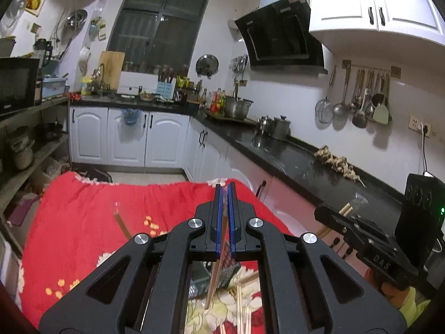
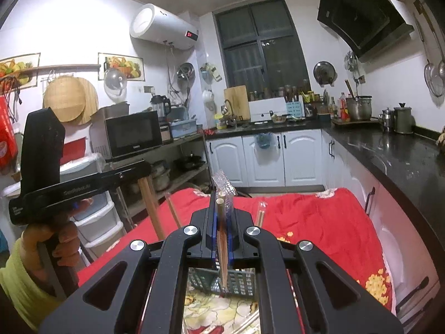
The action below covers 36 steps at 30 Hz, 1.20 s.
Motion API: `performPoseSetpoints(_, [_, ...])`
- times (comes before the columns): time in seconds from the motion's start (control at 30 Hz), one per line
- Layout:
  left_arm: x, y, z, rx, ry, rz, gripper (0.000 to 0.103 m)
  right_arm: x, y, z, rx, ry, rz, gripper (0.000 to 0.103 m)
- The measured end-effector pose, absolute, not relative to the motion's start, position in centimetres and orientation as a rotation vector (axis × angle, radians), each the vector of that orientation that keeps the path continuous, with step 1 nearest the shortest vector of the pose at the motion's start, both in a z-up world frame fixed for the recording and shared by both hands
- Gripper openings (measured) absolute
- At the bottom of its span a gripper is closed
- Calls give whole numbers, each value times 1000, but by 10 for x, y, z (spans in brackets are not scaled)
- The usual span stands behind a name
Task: Organize utensils
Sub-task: 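Raise the left tool's chopstick above the caddy while the right tool carries its chopstick over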
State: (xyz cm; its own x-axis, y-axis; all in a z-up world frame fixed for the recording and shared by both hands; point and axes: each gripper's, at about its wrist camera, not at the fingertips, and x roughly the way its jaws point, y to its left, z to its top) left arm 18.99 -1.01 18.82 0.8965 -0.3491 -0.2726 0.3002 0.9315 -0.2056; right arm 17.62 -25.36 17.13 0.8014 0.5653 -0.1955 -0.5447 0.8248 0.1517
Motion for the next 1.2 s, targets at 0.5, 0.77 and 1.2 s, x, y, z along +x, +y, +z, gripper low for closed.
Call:
performPoseSetpoints(0.5, [217,-8,221,-168,203,-247,2,209,-243,203,106,194,583,5])
performPoseSetpoints(0.77, [231,-5,214,-157,204,-205,2,234,-233,190,94,223,550,5])
performPoseSetpoints(1.2, [252,-4,170,-198,296,-212,2,257,-226,149,97,317,521,5])
